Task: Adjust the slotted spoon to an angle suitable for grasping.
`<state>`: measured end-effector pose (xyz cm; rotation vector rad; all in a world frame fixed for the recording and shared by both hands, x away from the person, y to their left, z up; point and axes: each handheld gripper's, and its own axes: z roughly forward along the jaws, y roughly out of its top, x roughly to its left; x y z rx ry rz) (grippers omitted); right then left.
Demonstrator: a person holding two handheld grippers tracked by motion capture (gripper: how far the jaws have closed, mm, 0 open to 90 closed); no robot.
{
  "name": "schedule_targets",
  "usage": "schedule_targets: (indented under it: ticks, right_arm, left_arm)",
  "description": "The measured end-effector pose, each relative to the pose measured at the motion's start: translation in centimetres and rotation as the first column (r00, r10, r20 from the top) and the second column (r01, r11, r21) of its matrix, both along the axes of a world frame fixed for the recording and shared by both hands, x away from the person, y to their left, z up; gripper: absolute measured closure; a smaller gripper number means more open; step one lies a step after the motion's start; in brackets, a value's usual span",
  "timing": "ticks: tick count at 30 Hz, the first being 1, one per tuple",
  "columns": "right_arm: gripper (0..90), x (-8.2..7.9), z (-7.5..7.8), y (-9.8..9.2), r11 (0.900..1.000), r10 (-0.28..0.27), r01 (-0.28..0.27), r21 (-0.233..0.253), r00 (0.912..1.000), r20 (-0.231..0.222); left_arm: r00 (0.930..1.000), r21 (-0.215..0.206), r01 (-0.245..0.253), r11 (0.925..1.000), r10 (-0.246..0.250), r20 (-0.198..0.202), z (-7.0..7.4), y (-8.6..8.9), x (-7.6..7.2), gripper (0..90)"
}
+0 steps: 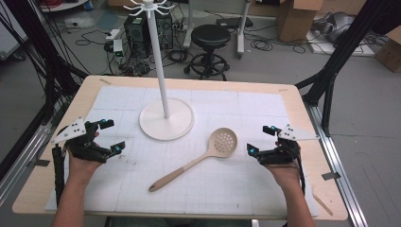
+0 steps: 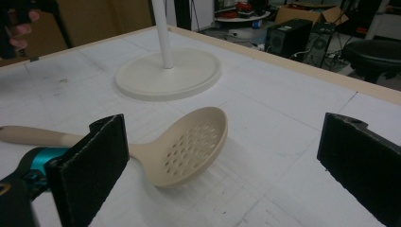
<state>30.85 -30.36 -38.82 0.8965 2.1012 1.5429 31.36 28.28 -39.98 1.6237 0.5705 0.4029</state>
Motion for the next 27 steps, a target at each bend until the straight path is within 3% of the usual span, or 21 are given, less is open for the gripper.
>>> schedule_targets:
  ticks: [10, 12, 15, 18, 19, 22, 24, 25, 26, 27]
  right_arm:
    - [2.2, -0.3, 0.1, 0.2, 1.0, 0.013, -0.013, -0.015, 0.9998, 0.014]
    - [6.9, -0.5, 0.2, 0.2, 1.0, 0.011, -0.011, -0.014, 0.9998, 0.018]
    - [23.9, -0.5, 0.3, 0.3, 0.998, 0.062, -0.062, -0.012, 0.998, 0.012]
    - [27.1, -0.5, 0.4, 0.7, 0.996, 0.087, -0.087, -0.023, 0.9961, 0.014]
    - [36.4, -0.5, 0.4, 1.2, 0.993, 0.115, -0.115, -0.029, 0.9934, -0.004]
    - [42.1, -0.5, 0.5, 1.9, 0.991, 0.132, -0.132, -0.036, 0.9912, -0.008]
    - [51.0, -0.6, 0.7, 2.5, 0.985, 0.167, -0.168, -0.04, 0.9856, -0.027]
    - [60.2, -0.7, 0.9, 3.2, 0.98, 0.195, -0.196, -0.04, 0.9806, -0.024]
    - [60.2, -0.7, 0.9, 3.2, 0.98, 0.195, -0.196, -0.04, 0.9806, -0.024]
    - [67.1, -0.6, 1.0, 4.1, 0.972, 0.226, -0.227, -0.055, 0.9739, -0.024]
  left_arm:
    - [1.0, 0.012, -0.002, 0.9999, 0.002, -0.009, -0.1, 0.0, 0.0, 1.7]
    - [1.0, 0.012, 0.003, 0.9999, -0.003, -0.008, -0.1, -0.1, 0.0, 1.7]
    - [1.0, 0.012, -0.002, 0.9999, 0.002, -0.008, -0.1, -0.1, 0.1, 1.7]
    - [0.9999, 0.014, 0.0, 0.9999, 0.0, -0.01, -0.2, 0.0, 0.1, 1.7]
    - [0.9999, 0.017, -0.001, 0.9999, 0.002, -0.014, -0.2, 0.0, 0.1, 1.7]
    - [0.9999, 0.024, -0.006, 0.9997, 0.007, -0.014, -0.2, 0.2, 0.0, 1.7]
    - [0.9999, 0.018, -0.009, 0.9998, 0.009, -0.011, -0.2, 0.3, 0.0, 1.7]
    - [0.9999, 0.01, -0.011, 0.9999, 0.011, -0.007, -0.1, 0.4, 0.0, 1.7]
    - [0.9999, 0.01, -0.011, 0.9999, 0.011, -0.007, -0.1, 0.4, 0.0, 1.7]
    - [0.9999, 0.008, -0.011, 0.9999, 0.011, -0.007, -0.1, 0.3, 0.0, 1.7]
